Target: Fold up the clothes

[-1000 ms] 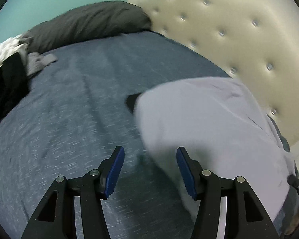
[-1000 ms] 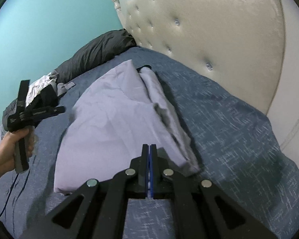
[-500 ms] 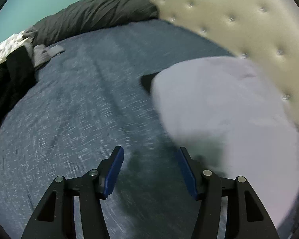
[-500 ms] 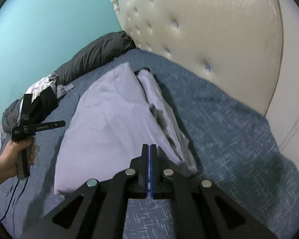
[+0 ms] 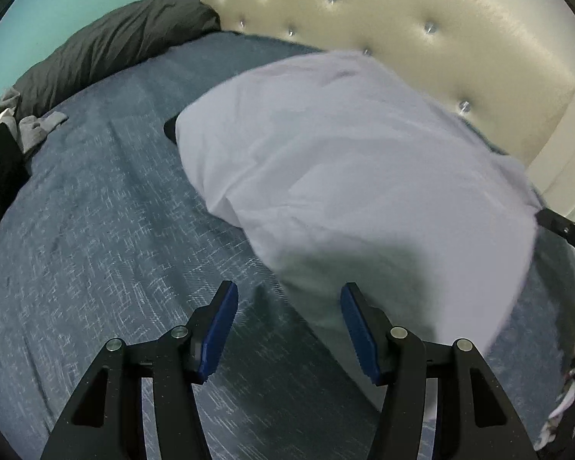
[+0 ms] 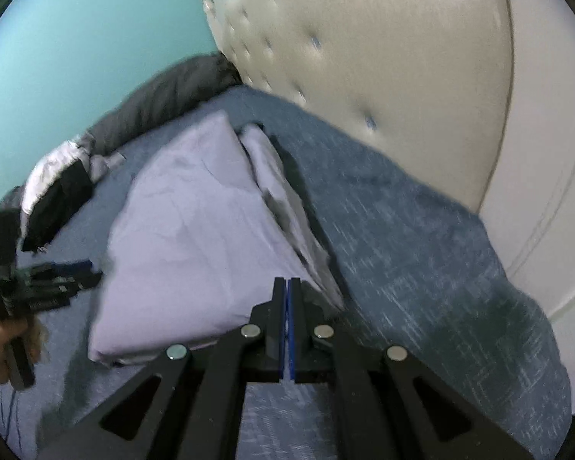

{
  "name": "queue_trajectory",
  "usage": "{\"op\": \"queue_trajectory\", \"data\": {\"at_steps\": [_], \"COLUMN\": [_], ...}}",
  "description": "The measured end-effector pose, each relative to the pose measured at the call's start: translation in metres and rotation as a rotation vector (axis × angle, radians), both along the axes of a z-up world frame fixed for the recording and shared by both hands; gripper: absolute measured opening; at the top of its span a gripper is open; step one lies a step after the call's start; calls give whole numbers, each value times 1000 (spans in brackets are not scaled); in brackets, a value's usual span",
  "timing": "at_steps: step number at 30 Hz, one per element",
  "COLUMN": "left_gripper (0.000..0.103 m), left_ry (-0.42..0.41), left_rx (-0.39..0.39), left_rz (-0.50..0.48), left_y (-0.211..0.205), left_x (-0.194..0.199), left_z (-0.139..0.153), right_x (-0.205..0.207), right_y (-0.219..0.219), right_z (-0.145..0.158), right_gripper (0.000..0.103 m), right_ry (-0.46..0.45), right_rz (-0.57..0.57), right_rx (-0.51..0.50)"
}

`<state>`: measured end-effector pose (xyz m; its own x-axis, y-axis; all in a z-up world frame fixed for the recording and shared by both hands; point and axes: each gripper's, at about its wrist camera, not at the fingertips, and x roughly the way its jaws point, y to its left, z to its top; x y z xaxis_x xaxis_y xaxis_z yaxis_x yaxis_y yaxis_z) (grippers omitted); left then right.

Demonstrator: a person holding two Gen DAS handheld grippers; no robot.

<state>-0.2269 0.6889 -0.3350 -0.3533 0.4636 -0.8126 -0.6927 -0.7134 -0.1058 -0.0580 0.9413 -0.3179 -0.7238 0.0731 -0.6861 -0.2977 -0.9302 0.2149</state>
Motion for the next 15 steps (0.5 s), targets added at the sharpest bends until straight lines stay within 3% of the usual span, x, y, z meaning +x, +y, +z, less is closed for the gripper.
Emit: {"op": "queue_trajectory", "data": {"at_steps": [5, 9, 11, 15], "left_gripper": [60, 60, 60, 61], "left_ry": [-3, -15, -21, -34], "left_rx": [26, 22, 20, 15], "left_rz": [-7, 7, 14, 28], "left_y": [9, 11, 12, 14], "left_x": [19, 24, 26, 30], "left_z": [6, -6, -12, -24], "right_x": [-20, -36, -31, -29], "right_y": [-12, -8, -2, -7], "right_z": [9, -22, -34, -43], "right_gripper": [0, 0, 0, 0], "right_ry": [18, -121, -120, -157], "right_rz": [47, -7, -42, -48], "right_rx": [1, 13, -28, -15]}}
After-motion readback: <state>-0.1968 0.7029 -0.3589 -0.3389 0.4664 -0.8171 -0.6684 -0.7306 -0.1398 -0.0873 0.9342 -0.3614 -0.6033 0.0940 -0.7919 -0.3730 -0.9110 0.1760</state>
